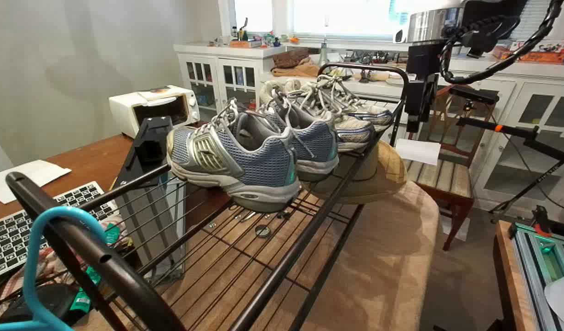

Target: Move the shoes to the right

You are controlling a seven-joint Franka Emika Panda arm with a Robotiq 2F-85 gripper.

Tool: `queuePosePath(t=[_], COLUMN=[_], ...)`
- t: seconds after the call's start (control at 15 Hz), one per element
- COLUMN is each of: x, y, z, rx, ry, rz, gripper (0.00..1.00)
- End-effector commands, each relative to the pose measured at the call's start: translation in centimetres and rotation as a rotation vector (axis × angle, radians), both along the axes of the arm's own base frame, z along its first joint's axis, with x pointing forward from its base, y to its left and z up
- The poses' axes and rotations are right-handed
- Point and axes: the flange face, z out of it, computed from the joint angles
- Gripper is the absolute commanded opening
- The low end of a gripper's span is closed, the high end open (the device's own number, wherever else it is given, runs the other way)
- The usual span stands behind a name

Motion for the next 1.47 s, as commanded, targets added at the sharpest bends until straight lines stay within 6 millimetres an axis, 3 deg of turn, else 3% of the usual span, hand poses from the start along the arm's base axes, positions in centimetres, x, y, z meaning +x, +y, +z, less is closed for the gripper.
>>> queuePosePath(t=[0.0,0.4,0.53,1.0,1.4], x=[0.0,0.0,0.0,1.0,3.8], y=[0.0,0.0,1.9,12.1,15.4], z=[0.0,0.0,1.0,6.3,10.1], rx=[0.0,0.0,-0.009,-0.108,-0.185], ry=[0.001,0.001,-0.009,-0.066,-0.21], rz=[0.0,0.0,0.034,0.234,0.332], gripper=[1.0,1.0,1.0,1.0,1.0])
